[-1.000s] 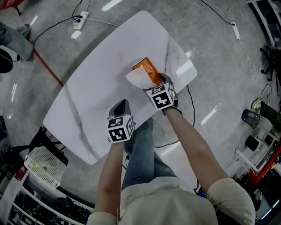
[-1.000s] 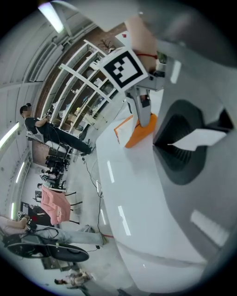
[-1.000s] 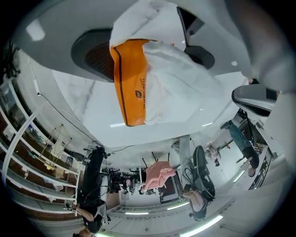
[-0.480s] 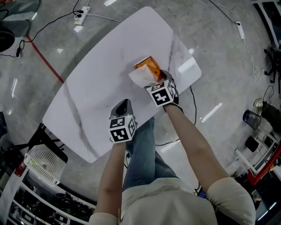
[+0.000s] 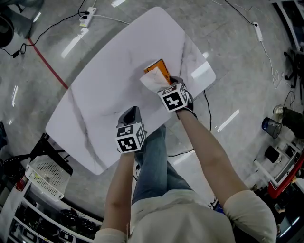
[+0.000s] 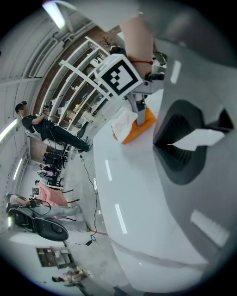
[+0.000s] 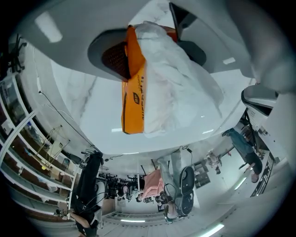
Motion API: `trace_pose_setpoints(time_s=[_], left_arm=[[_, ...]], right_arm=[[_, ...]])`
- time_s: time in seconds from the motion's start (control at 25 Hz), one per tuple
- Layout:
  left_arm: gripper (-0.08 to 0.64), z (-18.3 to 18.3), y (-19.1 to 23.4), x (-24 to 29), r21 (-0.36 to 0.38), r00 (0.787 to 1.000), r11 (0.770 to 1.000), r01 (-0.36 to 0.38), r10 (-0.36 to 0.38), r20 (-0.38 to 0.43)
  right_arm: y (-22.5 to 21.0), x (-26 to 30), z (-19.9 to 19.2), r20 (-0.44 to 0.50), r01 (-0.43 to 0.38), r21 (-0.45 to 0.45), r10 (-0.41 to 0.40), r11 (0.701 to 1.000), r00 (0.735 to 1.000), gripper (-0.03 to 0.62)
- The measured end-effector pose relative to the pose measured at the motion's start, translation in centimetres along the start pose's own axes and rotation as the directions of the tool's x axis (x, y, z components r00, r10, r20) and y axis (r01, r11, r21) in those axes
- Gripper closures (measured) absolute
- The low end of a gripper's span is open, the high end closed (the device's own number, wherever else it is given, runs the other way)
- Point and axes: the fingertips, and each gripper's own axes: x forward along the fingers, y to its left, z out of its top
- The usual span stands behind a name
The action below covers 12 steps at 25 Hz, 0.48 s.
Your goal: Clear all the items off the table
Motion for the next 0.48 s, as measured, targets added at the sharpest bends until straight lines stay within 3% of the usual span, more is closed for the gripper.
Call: trace_pose_setpoints(time_s=[0.48], left_arm=[[0.551,0.3,-0.6,-3.1,0.014,1.000,1.000,0.018,-0.018,0.026]], right_arm=[[1.7,-4.6,-0.9,0.014,0.028,0.038,-0.029,0.999,0.999,0.342]])
